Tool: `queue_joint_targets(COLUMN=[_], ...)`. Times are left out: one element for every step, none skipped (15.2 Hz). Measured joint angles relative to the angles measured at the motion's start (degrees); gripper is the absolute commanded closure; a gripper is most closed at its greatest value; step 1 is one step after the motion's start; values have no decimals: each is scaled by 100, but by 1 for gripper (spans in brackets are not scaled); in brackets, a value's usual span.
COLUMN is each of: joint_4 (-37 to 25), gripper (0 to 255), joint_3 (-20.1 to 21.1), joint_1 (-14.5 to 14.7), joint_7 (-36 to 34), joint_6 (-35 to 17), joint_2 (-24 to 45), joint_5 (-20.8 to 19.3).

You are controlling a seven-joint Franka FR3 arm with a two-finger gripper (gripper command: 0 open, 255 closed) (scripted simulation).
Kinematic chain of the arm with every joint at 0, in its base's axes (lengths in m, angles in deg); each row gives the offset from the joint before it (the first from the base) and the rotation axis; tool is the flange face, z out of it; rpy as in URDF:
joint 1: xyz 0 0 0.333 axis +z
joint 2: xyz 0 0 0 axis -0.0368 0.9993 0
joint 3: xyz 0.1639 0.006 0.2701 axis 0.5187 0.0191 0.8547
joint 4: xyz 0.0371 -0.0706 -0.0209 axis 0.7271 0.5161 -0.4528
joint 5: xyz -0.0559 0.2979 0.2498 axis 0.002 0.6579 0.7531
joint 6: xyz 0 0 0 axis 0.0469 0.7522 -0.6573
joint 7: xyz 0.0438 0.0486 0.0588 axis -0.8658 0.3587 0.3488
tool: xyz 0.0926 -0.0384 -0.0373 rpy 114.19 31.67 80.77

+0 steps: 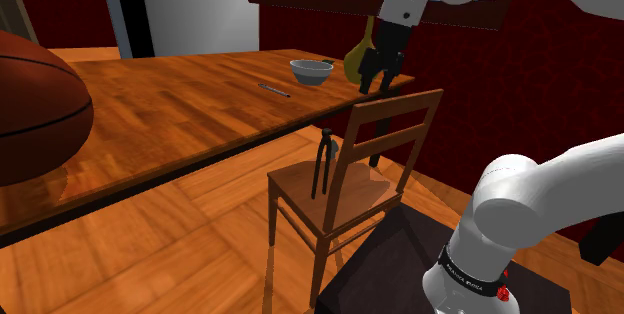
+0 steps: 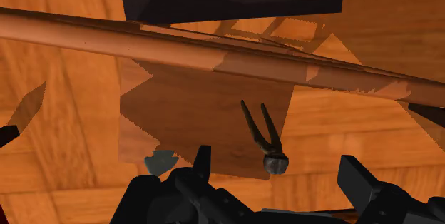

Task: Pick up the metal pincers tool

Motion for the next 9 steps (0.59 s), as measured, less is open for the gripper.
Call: queue_joint_targets(joint_4=[0,26,90,83,123,135,178,245,297], gripper=[0,0,0,0,0,0,0,0,0], joint_3=[0,16,32,60,107,158,212,258,270], joint_1=[0,12,28,52,85,118,149,176,186], joint_7=[0,10,36,52,52,47,38,39,79], joint_6=[0,-60,-202,-303,-482,-621,-752,-936,-1100], joint_2=[0,51,160,297,471,627,746,900,1045], joint_5=[0,-8,-26,-40,-45,-52,-61,-77,-111])
